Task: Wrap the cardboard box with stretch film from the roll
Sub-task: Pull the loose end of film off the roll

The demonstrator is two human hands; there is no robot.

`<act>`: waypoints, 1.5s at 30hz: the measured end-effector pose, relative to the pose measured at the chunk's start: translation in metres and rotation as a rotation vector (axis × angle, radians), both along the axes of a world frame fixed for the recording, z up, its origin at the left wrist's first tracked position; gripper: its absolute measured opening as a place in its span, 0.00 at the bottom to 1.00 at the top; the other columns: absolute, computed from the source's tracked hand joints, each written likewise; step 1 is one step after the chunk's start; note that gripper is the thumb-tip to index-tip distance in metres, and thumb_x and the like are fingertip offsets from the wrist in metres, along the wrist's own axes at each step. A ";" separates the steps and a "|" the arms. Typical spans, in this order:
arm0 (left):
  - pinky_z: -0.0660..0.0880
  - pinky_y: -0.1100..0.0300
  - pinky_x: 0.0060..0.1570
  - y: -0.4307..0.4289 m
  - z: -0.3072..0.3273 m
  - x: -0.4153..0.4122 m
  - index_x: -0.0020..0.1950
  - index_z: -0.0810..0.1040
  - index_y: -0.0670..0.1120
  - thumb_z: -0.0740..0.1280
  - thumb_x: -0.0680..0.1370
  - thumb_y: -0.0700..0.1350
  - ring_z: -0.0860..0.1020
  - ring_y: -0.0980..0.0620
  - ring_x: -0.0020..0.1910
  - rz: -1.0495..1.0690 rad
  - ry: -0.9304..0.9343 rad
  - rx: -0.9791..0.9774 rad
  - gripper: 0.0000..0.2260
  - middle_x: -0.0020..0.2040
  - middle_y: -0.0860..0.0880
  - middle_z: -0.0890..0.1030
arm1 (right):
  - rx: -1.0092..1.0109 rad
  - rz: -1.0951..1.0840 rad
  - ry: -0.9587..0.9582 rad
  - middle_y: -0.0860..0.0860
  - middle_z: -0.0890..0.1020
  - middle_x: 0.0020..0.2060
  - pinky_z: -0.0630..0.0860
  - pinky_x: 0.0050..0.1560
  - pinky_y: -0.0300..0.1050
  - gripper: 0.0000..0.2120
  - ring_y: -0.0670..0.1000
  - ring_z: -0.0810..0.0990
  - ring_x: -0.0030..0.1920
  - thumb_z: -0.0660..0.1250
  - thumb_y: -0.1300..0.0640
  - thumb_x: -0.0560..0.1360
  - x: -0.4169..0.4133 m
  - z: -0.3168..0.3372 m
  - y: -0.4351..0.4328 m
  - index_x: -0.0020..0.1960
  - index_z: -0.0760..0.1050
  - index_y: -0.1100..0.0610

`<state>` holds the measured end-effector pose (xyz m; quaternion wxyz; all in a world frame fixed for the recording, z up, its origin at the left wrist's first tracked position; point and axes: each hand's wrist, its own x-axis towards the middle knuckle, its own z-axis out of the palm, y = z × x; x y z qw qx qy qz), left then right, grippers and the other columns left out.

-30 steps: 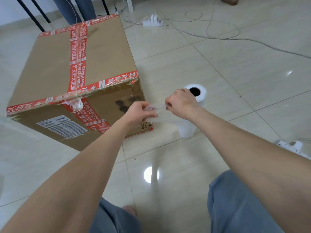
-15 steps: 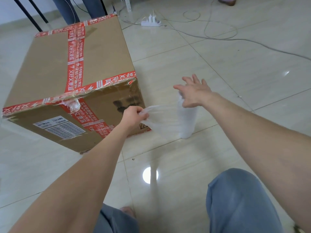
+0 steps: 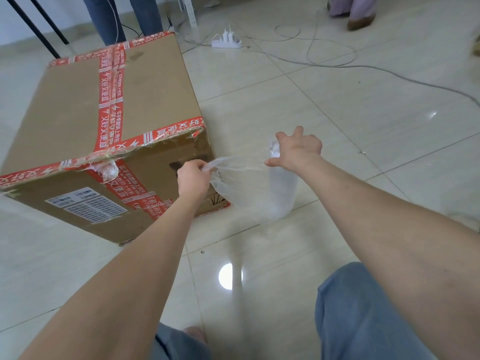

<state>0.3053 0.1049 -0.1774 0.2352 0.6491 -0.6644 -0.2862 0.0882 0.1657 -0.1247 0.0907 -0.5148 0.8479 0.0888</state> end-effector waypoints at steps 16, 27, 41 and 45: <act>0.59 0.63 0.27 0.012 0.008 0.003 0.32 0.65 0.48 0.59 0.75 0.40 0.60 0.54 0.26 0.117 0.275 0.105 0.12 0.28 0.51 0.65 | 0.003 -0.005 -0.037 0.56 0.65 0.60 0.66 0.36 0.44 0.36 0.57 0.74 0.42 0.70 0.36 0.66 -0.008 0.002 -0.001 0.69 0.60 0.45; 0.70 0.67 0.28 0.016 0.004 0.017 0.48 0.73 0.46 0.60 0.80 0.42 0.74 0.56 0.33 0.065 0.256 0.069 0.03 0.39 0.51 0.76 | -0.134 0.104 -0.032 0.56 0.59 0.71 0.61 0.66 0.54 0.46 0.63 0.56 0.72 0.70 0.31 0.63 0.014 -0.003 -0.010 0.72 0.58 0.49; 0.73 0.63 0.46 0.026 0.002 0.069 0.50 0.80 0.51 0.74 0.70 0.50 0.78 0.53 0.45 -0.332 0.266 0.457 0.11 0.50 0.51 0.82 | -0.219 0.373 -0.458 0.51 0.80 0.46 0.68 0.42 0.43 0.10 0.56 0.78 0.49 0.60 0.58 0.76 0.110 -0.003 -0.032 0.47 0.79 0.48; 0.72 0.61 0.44 0.040 -0.023 0.071 0.44 0.81 0.55 0.74 0.71 0.46 0.78 0.58 0.48 -0.508 0.022 0.629 0.05 0.48 0.57 0.83 | -0.262 0.316 -0.511 0.52 0.81 0.48 0.68 0.43 0.42 0.12 0.57 0.78 0.50 0.59 0.61 0.75 0.111 -0.006 -0.037 0.48 0.79 0.49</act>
